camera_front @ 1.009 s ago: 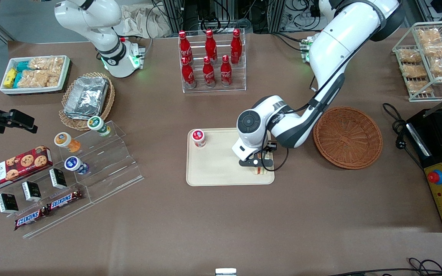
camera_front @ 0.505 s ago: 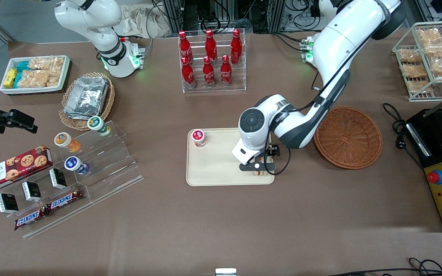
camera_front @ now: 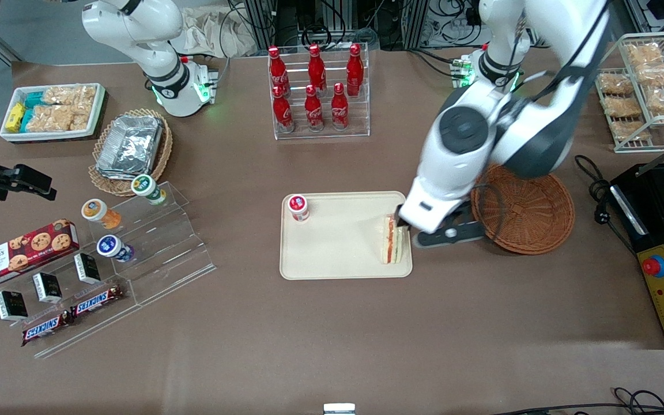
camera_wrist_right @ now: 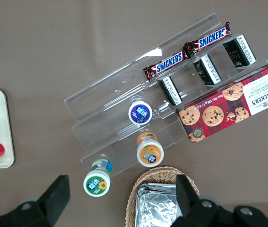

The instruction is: Place sandwich from basket to tray

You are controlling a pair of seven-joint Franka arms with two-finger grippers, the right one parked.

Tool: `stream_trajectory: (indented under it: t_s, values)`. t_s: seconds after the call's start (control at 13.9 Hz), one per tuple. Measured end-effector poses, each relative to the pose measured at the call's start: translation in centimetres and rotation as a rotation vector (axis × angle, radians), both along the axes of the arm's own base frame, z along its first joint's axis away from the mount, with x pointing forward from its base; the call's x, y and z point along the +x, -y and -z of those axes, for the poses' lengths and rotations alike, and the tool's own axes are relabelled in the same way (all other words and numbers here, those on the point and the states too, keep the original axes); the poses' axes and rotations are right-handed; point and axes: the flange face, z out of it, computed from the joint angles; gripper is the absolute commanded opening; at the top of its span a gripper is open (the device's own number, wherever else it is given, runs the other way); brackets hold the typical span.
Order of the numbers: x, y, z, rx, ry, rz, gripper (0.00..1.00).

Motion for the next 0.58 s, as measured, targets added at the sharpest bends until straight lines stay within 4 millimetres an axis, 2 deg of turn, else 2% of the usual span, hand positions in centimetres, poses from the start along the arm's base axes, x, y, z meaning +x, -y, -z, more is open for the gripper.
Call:
stream_trajectory:
  t_s: [0.14, 0.29, 0.43, 0.58]
  values:
    - [-0.4, -7.0, -6.2, -0.040, -0.008, 0.015, 1.00]
    - [-1.5, -14.9, -10.9, -0.044, -0.008, 0.069, 1.00]
    - [-3.0, -20.7, -13.2, -0.037, 0.007, 0.110, 1.00]
    - [-4.6, -23.9, -13.9, -0.033, 0.012, 0.188, 1.00]
